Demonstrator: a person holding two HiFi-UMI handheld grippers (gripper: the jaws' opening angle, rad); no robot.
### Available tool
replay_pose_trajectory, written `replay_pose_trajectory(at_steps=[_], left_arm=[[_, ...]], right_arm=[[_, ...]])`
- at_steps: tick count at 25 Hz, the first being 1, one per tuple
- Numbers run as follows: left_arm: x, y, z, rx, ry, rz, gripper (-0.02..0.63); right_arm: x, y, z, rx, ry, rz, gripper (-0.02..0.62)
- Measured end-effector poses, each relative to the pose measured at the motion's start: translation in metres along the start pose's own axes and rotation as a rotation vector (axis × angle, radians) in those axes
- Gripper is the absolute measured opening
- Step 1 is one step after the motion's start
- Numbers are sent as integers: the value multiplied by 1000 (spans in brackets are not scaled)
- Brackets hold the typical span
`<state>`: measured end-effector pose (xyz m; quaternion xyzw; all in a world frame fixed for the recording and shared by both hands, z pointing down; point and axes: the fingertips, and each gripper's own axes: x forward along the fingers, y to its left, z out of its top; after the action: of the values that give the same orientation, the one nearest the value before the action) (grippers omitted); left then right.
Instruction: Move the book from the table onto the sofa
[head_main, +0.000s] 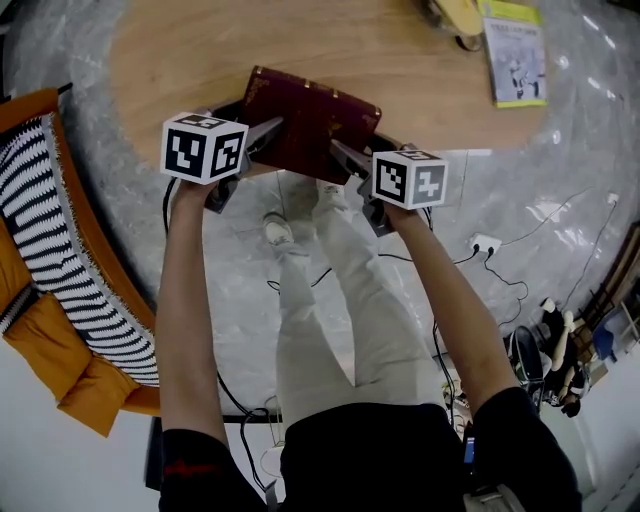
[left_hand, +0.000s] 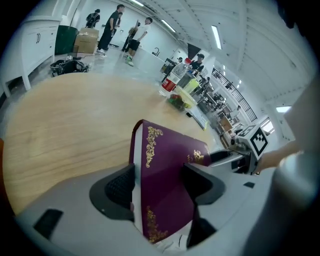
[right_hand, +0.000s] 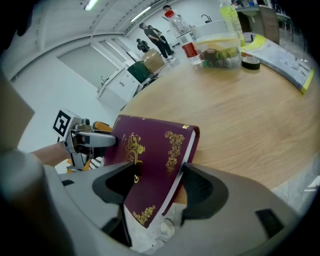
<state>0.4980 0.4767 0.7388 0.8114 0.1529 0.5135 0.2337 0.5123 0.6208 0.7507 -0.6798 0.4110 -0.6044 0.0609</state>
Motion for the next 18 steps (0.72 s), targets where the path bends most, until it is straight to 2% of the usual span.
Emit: replay_pose_trajectory(at_steps=[4, 12, 18], left_arm=[[-16, -9, 11, -1, -42, -5, 319], [-67, -46, 38, -57, -165, 12, 319], [-119, -72, 58, -44, -256, 60, 319]], right_arm=[[-15, 11, 12, -8, -20, 3, 310], [-71, 45, 52, -135, -49, 7, 310], [-108, 83, 74, -184, -91, 25, 310]])
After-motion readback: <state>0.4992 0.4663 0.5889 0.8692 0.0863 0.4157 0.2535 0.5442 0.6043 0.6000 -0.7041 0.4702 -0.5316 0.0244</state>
